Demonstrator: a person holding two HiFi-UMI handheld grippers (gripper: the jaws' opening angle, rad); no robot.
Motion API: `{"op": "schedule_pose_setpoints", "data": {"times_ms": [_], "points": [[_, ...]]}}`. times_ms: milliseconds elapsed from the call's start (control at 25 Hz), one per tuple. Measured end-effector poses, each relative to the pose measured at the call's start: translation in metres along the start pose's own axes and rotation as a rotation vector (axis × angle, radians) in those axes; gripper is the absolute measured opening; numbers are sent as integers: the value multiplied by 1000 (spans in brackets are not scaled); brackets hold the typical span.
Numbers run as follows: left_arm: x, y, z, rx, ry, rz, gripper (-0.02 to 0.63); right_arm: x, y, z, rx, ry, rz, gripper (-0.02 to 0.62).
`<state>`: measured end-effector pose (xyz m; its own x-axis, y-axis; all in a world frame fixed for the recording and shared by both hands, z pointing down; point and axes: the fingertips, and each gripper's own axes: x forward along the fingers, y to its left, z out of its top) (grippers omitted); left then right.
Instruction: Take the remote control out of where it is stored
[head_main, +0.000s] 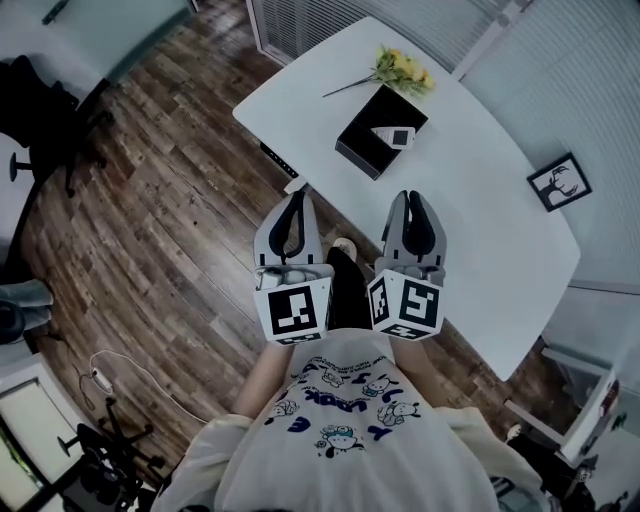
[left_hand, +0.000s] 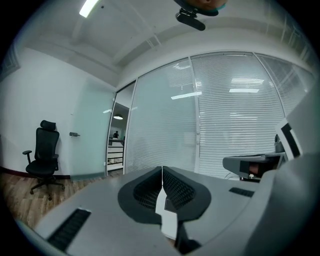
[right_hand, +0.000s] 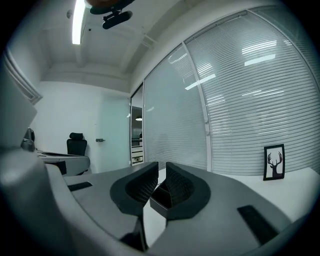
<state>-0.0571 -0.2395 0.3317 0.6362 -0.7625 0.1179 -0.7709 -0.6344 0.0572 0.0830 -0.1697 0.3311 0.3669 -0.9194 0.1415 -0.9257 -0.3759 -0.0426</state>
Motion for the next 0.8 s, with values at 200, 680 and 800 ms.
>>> {"op": "schedule_pose_setpoints", "data": {"times_ms": [200,680,800], "points": [[24,4,-1,-7,2,6,18,23,-4,-6,11,16,11,49],[107,-5,-14,-3,44,-9,18,99,-44,-31,49,83,-36,49],[126,-10,-18,-14,59,-22,18,113,-53,-38,61,107,-52,49]]}}
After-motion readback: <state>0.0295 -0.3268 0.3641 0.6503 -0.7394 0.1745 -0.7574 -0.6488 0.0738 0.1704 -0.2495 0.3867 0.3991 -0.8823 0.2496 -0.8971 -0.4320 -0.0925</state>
